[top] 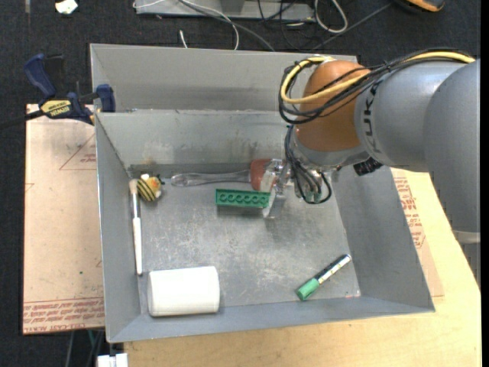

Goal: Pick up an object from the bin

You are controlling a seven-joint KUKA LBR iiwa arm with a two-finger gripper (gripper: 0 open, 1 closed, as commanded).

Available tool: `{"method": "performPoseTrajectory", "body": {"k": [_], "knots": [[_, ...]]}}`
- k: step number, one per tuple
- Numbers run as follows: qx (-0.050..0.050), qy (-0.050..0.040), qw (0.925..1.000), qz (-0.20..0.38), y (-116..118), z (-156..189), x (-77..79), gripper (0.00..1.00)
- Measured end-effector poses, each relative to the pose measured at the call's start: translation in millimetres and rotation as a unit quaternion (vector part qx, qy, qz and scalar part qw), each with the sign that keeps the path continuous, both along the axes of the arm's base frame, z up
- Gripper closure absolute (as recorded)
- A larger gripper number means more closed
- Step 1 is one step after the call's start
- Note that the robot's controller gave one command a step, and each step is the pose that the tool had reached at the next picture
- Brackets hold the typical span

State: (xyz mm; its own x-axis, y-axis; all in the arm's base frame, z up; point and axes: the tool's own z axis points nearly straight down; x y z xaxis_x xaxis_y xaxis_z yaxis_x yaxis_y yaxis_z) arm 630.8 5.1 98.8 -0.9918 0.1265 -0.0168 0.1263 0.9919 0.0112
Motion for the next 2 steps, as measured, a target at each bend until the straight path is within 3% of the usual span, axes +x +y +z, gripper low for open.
{"method": "performPoseTrajectory", "body": {"k": [1, 2], "knots": [[0.000, 0.0047, 0.9998, 0.021, 11, -19, -13.9, 1.00], [0.000, -0.0015, 0.9999, 0.012, 48, -27, -1.4, 1.00]]}}
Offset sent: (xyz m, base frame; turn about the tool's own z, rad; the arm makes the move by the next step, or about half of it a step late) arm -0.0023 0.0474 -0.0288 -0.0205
